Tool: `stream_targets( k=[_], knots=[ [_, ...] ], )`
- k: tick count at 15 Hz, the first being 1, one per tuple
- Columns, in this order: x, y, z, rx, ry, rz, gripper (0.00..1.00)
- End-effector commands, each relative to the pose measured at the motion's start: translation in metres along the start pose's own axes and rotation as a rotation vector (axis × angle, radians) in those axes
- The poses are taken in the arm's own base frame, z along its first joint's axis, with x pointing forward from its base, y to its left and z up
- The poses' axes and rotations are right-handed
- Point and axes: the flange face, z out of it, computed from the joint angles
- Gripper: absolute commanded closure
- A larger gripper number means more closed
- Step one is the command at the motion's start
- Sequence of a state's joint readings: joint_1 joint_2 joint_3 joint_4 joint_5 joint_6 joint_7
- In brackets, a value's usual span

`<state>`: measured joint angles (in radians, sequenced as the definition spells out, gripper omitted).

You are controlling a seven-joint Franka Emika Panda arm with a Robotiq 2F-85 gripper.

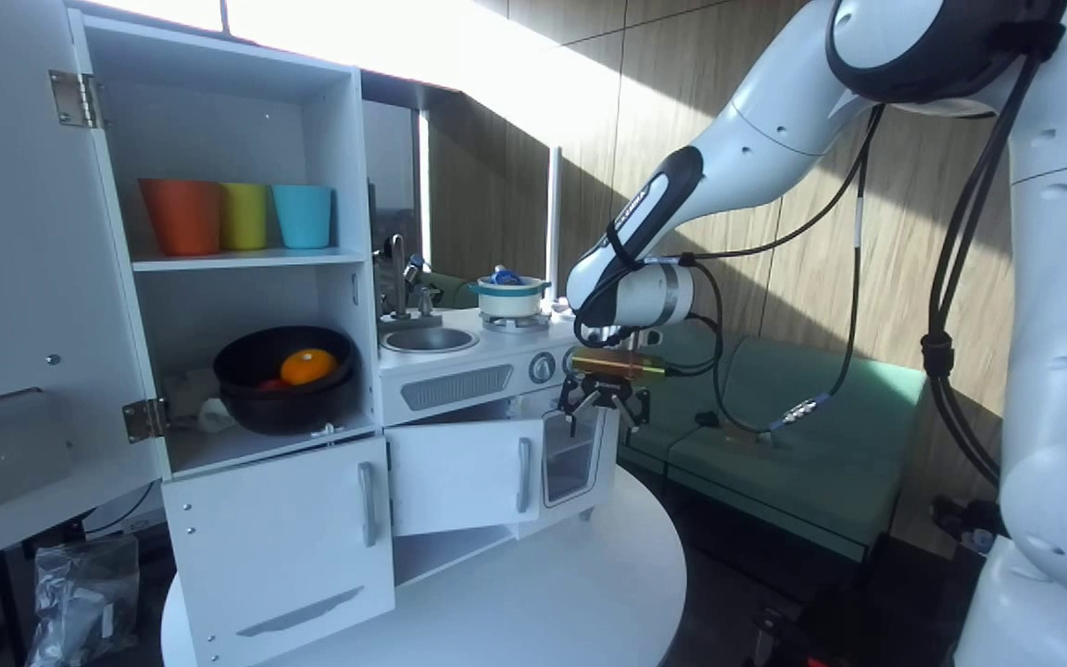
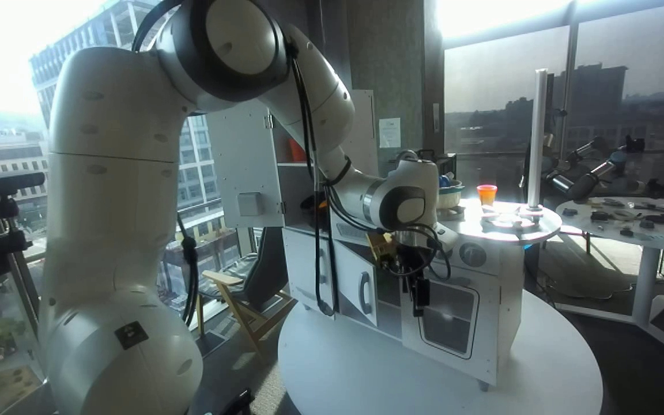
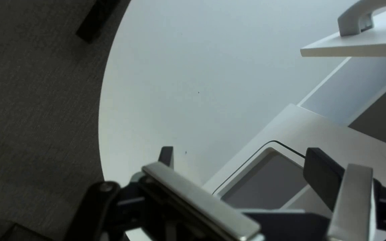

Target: Close the oven door then open the middle cabinet door.

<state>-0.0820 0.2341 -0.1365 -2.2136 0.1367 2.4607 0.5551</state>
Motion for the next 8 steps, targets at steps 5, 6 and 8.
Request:
stream_targets(
  k=[5,6,8],
  knots=[
    [-0.011,-0.039,0.003,0.195,0.144,-0.188,0.0],
    [-0.02,-0.047,0.005,0.209,0.121,-0.241,0.0],
    [-0.043,-0.058,0.013,0.223,0.089,-0.355,0.0]
  ],
)
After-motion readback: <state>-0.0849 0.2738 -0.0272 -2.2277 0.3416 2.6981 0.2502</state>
